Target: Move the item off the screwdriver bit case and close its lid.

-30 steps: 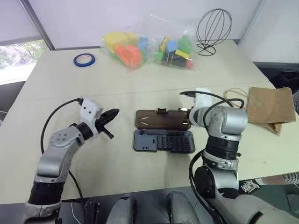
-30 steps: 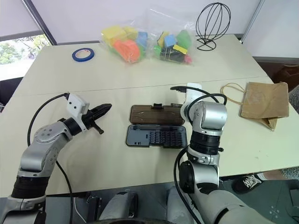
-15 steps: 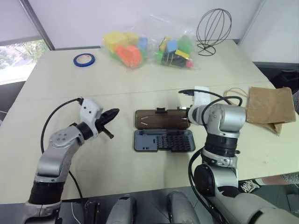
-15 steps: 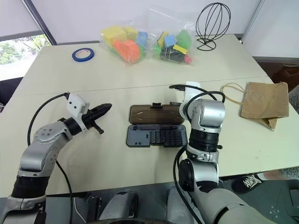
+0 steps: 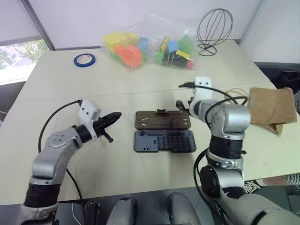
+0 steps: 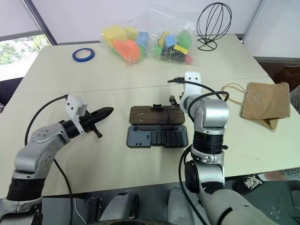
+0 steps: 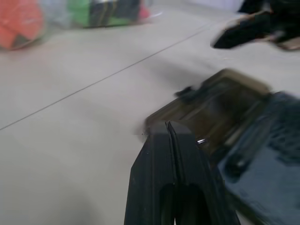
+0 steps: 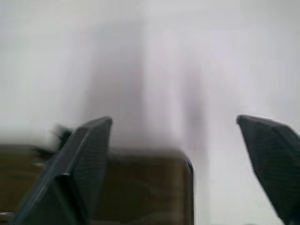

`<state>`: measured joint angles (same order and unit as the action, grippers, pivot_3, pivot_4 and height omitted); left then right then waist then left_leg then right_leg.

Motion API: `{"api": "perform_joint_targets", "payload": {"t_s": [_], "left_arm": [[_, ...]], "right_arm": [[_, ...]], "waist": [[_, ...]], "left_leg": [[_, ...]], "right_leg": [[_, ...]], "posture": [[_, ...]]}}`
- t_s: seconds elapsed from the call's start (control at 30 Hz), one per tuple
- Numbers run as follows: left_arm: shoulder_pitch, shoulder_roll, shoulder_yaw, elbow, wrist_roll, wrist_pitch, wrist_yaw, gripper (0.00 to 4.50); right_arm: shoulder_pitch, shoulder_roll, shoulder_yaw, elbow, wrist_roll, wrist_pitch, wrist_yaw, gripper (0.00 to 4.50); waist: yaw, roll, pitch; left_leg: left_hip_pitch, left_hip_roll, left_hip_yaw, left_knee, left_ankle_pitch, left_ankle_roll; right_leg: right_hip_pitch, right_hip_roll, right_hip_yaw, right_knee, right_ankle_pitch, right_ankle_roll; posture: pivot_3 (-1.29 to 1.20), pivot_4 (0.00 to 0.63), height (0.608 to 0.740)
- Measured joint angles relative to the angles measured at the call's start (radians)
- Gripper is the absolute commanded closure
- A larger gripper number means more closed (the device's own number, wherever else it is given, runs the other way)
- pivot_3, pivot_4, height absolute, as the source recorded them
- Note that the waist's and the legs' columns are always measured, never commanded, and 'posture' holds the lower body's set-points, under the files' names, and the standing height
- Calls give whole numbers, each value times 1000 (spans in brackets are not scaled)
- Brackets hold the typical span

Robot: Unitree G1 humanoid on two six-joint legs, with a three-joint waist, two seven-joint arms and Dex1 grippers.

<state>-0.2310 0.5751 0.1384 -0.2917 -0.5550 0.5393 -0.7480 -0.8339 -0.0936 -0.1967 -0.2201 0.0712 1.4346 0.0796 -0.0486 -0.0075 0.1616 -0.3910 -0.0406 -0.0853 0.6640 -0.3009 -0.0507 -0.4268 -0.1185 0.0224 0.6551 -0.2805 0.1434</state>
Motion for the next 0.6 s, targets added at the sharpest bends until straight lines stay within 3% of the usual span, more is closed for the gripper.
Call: {"api": "perform_joint_targets", "payload": {"t_s": [0.13,0.27,0.47,0.6], "left_arm": [[-23,53,-18,-38,-89,93,-82,4500],[-57,91,-133,-34,-93,131,-192,4500],[-98,102,-301,96,32,35,-320,4500],[-132,80,-344,201,103,-31,-353,4500]], "right_arm": [[-29,-15,-10,-12,62,-38,60,21],[-36,-72,8,25,89,-111,107,21],[-8,-226,120,115,101,-219,218,21],[-13,-336,244,160,106,-228,316,21]], "waist": [[-1,0,0],[3,0,0],[0,0,0],[1,0,0]], "left_leg": [[0,0,0,0,0,0],[0,0,0,0,0,0],[0,0,3,-1,0,0],[0,0,3,-1,0,0]], "right_leg": [[0,0,0,0,0,0],[1,0,0,-2,0,0],[1,1,0,-2,0,0],[1,1,0,-3,0,0]], "posture": [[0,150,740],[0,150,740],[0,150,740],[0,150,740]]}}
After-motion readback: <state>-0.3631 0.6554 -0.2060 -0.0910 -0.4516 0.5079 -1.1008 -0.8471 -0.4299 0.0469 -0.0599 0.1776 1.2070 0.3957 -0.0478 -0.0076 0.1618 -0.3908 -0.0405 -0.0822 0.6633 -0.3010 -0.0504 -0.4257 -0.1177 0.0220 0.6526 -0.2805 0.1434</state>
